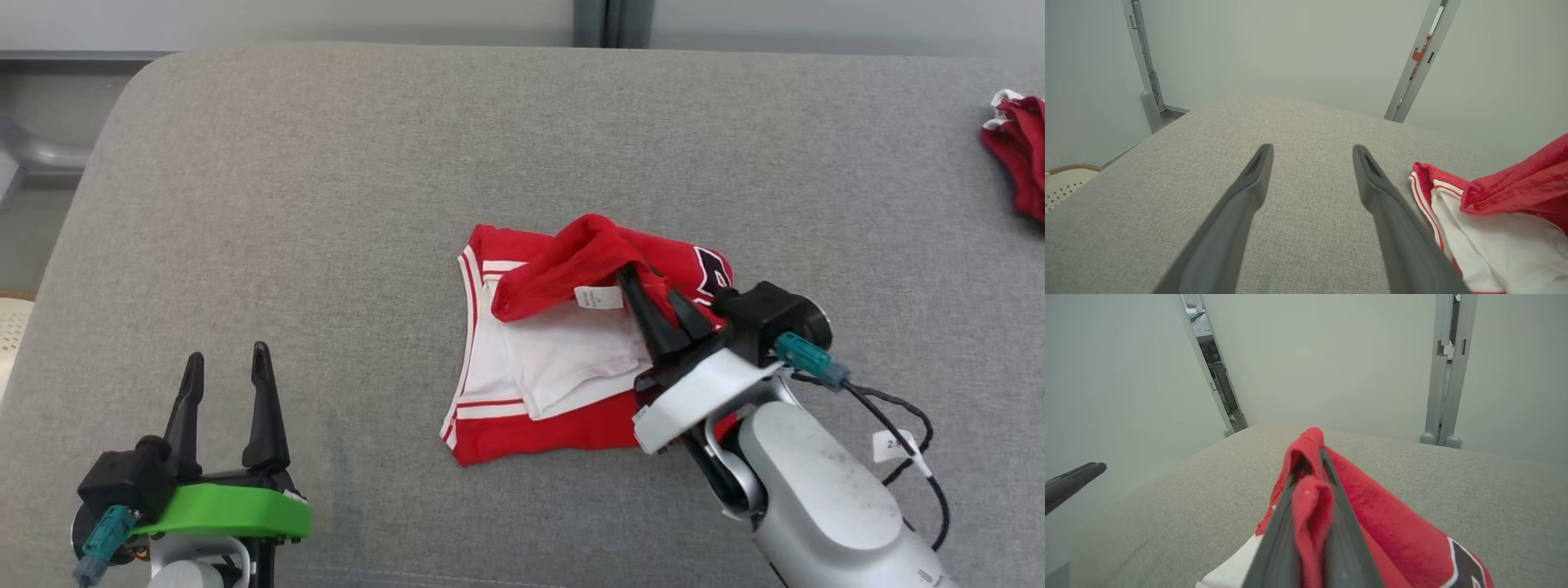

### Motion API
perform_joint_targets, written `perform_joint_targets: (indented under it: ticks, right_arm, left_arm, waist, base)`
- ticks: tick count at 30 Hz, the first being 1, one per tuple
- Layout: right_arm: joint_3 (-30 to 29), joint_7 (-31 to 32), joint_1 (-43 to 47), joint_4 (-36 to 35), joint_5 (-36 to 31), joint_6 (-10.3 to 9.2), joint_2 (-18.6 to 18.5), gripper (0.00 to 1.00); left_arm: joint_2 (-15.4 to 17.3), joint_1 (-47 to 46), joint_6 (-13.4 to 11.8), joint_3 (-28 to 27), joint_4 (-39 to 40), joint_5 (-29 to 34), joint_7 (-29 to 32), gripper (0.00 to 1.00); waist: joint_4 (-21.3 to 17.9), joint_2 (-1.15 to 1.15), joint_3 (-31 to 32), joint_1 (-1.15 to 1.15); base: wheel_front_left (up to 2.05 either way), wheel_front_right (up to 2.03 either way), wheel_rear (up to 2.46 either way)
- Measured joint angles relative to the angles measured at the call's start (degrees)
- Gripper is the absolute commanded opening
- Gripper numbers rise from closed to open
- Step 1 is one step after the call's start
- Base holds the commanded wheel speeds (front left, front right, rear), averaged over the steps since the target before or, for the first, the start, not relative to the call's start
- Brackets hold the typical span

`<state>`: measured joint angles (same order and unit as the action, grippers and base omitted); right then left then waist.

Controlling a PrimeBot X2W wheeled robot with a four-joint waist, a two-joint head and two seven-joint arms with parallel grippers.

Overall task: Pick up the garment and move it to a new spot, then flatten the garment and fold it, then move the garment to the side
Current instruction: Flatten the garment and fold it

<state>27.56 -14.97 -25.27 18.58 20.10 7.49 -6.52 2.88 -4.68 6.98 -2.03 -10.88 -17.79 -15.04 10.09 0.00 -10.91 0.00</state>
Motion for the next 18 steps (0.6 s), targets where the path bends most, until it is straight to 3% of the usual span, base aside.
perform_joint_targets:
  ticks: [10, 11, 12, 18]
  right_arm:
    - [0.4, 0.0, -6.5, 16.8, -3.5, 0.0, 3.6, 0.0]
    - [1.3, 0.0, -6.7, 17.4, -2.4, -0.01, 3.5, 0.31]
    - [2.5, 0.0, -6.8, 17.1, -0.3, -0.01, 3.4, 1.0]
    - [3.8, 0.0, -7.8, 13.0, 3.5, -0.01, 3.6, 1.0]
  left_arm:
    - [0.0, -0.5, -0.5, 2.1, -0.7, -1.1, 0.0, 1.0]
    - [0.0, -0.6, -0.5, 2.2, -0.7, -1.1, 0.0, 1.0]
    - [0.0, -0.6, -0.5, 2.3, -0.8, -1.2, 0.0, 1.0]
    - [0.0, -0.6, -0.9, 2.1, -1.2, -1.2, 0.0, 1.0]
  waist:
    - [3.8, 0.0, -1.0, 0.0]
    - [4.0, 0.0, -1.1, 0.0]
    - [4.2, 0.0, -1.2, 0.0]
    - [3.3, 0.0, -1.1, 0.0]
  base:
    - [0.0, 0.0, 0.0]
    - [0.0, 0.0, 0.0]
    - [0.0, 0.0, 0.0]
    - [0.0, 0.0, 0.0]
